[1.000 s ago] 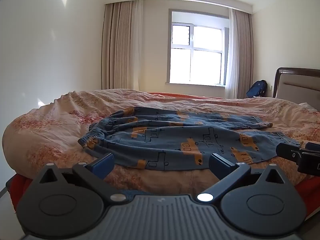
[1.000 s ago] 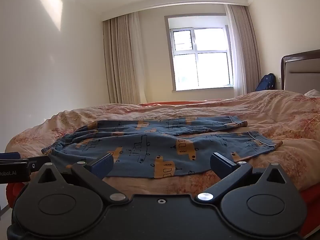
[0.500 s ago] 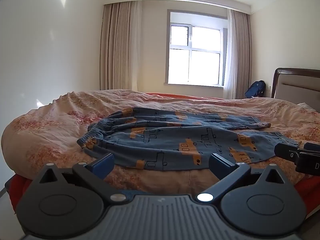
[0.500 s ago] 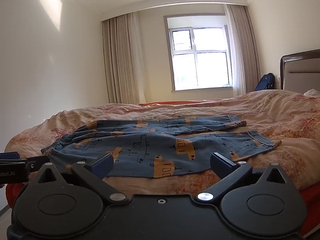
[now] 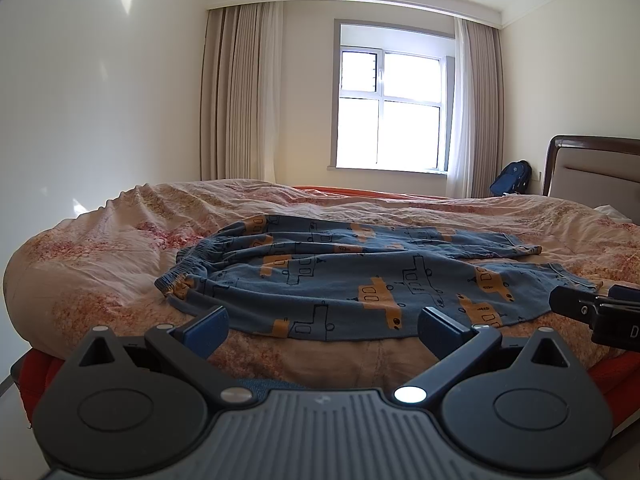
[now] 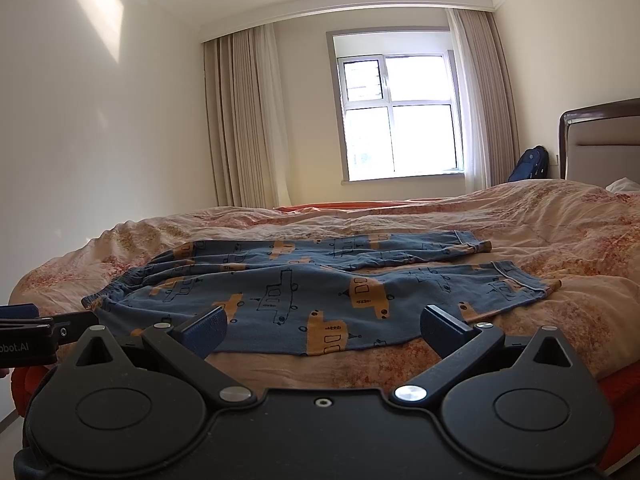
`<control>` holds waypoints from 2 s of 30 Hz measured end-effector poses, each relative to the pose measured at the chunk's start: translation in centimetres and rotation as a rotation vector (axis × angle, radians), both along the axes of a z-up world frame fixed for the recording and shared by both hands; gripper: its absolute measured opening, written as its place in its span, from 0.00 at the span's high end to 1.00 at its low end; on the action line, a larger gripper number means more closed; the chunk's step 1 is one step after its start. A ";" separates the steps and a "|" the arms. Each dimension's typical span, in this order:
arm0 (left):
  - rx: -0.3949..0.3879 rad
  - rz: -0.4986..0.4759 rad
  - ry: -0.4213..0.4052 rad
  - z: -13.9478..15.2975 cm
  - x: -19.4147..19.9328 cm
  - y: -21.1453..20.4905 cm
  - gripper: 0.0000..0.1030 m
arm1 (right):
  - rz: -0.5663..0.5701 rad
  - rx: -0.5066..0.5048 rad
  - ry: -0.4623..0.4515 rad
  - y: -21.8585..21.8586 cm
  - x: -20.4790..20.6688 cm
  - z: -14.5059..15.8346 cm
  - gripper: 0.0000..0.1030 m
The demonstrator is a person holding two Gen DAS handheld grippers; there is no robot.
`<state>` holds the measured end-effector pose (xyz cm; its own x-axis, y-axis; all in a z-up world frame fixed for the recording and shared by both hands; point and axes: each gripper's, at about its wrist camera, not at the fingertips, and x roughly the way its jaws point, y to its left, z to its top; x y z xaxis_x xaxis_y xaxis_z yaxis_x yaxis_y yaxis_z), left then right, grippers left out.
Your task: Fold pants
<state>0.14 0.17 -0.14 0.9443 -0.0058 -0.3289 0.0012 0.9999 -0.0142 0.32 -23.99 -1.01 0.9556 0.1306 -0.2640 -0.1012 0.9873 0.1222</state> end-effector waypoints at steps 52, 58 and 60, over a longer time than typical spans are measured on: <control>-0.002 -0.005 0.024 -0.4 -0.7 -0.2 0.00 | -0.005 0.004 0.013 -0.3 -0.5 -0.7 0.00; -0.006 -0.014 0.061 -0.7 -0.3 -0.3 0.00 | -0.010 -0.003 0.045 0.0 0.1 -0.9 0.00; -0.005 -0.015 0.074 -0.8 -0.1 -0.4 0.00 | -0.011 -0.005 0.053 0.1 0.2 -1.0 0.00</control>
